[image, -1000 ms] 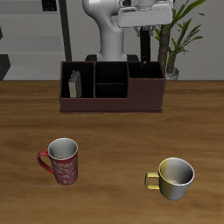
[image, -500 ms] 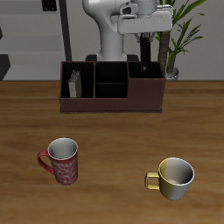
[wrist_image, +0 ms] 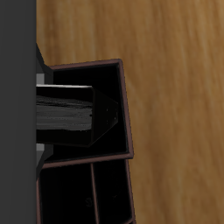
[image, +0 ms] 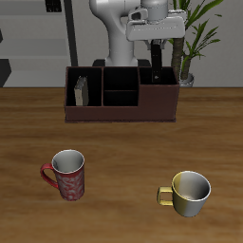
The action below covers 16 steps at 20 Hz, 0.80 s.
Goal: Place the yellow book into the back desk caddy's left compartment and place the black book into the back desk caddy's right compartment
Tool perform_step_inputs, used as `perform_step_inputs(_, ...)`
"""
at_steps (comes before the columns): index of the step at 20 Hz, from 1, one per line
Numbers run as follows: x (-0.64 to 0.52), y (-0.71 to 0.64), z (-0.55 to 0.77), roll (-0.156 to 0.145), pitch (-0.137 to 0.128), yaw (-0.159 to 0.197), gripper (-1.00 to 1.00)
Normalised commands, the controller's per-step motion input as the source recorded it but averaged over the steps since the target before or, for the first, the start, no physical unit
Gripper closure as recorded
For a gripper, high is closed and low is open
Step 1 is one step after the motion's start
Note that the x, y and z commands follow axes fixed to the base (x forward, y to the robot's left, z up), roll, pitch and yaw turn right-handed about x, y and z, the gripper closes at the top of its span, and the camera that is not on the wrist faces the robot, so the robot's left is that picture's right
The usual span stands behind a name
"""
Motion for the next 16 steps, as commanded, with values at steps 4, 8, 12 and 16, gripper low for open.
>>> perform_step_inputs(4,0.05,-0.07,-0.18,-0.007,-0.005,0.008,1.0)
perform_step_inputs(8,0.04,0.04,-0.23,0.014,0.033,-0.009,1.0)
perform_step_inputs(12,0.01,-0.02,-0.16,0.001,0.021,-0.011,1.0)
perform_step_inputs(16,0.0,-0.05,-0.23,-0.014,0.01,0.012,1.0)
